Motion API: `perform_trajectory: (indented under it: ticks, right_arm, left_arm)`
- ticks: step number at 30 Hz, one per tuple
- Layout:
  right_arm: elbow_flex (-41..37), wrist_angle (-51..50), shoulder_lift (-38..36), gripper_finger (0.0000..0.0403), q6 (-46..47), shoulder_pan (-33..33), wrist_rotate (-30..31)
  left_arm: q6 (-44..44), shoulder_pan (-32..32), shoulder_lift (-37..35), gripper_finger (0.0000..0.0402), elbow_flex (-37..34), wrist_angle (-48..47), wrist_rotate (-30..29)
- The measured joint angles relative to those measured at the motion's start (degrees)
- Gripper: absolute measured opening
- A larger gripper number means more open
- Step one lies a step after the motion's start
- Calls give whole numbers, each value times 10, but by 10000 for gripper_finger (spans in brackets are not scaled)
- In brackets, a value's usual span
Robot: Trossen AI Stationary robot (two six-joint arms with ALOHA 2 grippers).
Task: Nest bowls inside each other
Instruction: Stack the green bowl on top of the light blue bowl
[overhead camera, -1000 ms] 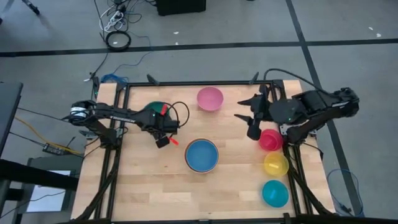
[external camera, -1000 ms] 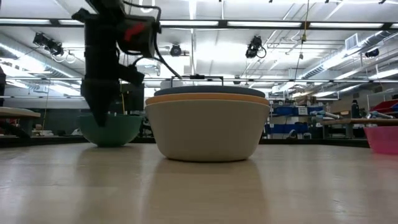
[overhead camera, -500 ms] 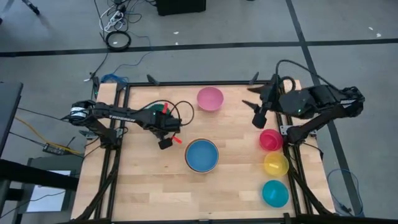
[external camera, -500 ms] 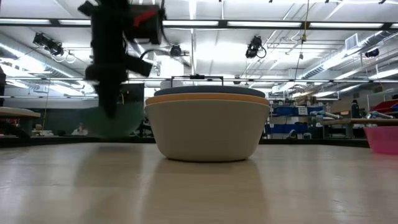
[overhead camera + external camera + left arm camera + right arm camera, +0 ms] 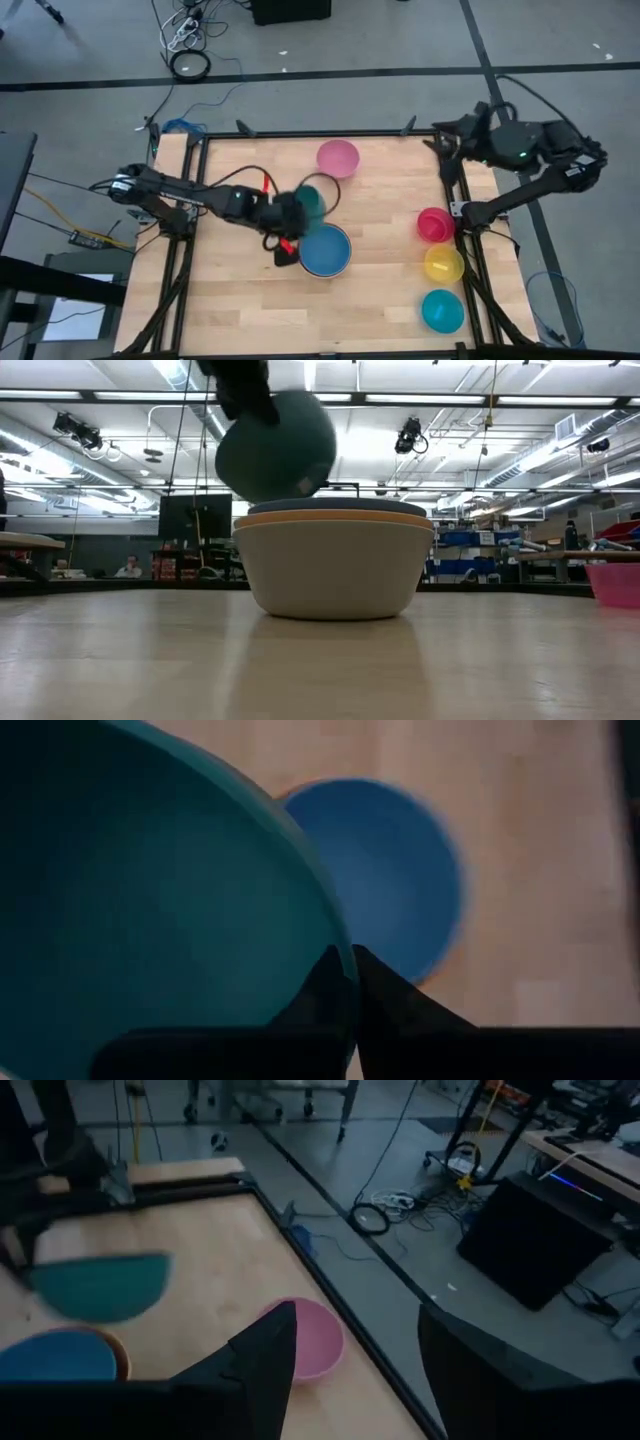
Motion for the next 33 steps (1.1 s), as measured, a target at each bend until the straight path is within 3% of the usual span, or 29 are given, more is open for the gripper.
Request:
perform_trajectory:
  ticks: [11, 16, 20, 24, 33]
  right_arm:
    - [0, -22, -49, 194, 16, -17, -1]
    - [-6, -44, -46, 194, 46, -17, -10]
    - [-36, -44, -39, 198, 73, -17, -57]
    - [-94, -43, -16, 215, 94, -17, -106]
    - [-185, 77, 53, 254, 75, -17, -118]
  left_arm:
    - [-20, -62, 92, 6, 4, 84, 76]
    - [-19, -74, 129, 6, 54, 75, 96]
    - [-18, -84, 157, 13, 103, 57, 106]
    - [-18, -97, 163, 70, 134, 37, 76]
    - [-35, -111, 160, 214, 176, -68, -37]
